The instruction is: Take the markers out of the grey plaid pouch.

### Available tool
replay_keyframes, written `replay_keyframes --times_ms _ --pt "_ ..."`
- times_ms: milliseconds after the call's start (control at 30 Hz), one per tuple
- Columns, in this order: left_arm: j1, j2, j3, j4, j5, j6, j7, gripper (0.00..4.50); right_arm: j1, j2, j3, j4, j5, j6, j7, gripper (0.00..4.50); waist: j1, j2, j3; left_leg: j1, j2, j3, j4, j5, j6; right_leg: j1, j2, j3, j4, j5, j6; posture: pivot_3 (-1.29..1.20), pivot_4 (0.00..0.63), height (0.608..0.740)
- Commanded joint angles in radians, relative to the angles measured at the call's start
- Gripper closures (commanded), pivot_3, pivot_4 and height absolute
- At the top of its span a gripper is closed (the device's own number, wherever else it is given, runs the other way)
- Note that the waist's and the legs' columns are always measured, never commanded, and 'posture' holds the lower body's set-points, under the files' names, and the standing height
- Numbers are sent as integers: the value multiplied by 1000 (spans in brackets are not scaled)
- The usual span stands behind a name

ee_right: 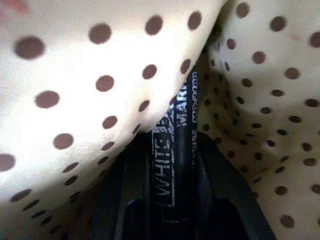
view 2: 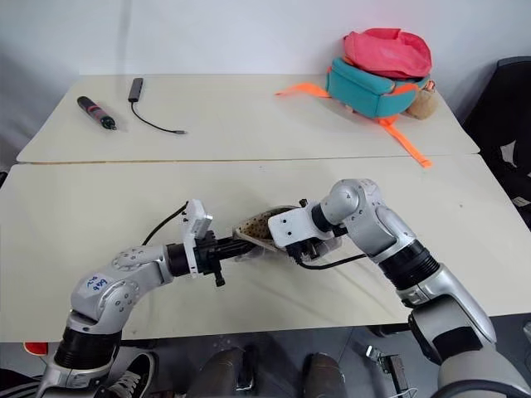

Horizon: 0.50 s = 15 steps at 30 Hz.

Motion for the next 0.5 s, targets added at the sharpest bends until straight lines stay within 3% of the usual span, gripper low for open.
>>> replay_keyframes --times_ms 33,500 --pt "1 -6 18 -29 -7 -17 12 4500 -38 3 -63 -92 95 33 32 3855 -1 0 0 0 0 0 0 0 0 0 0 0 0 0 0 0 150 740" --pt "32 12 32 -75 -74 42 -11 4500 -17 -14 -112 -68 123 209 -77 3855 -1 0 0 0 0 0 -1 0 0 0 0 0 -1 0 0 0 150 740"
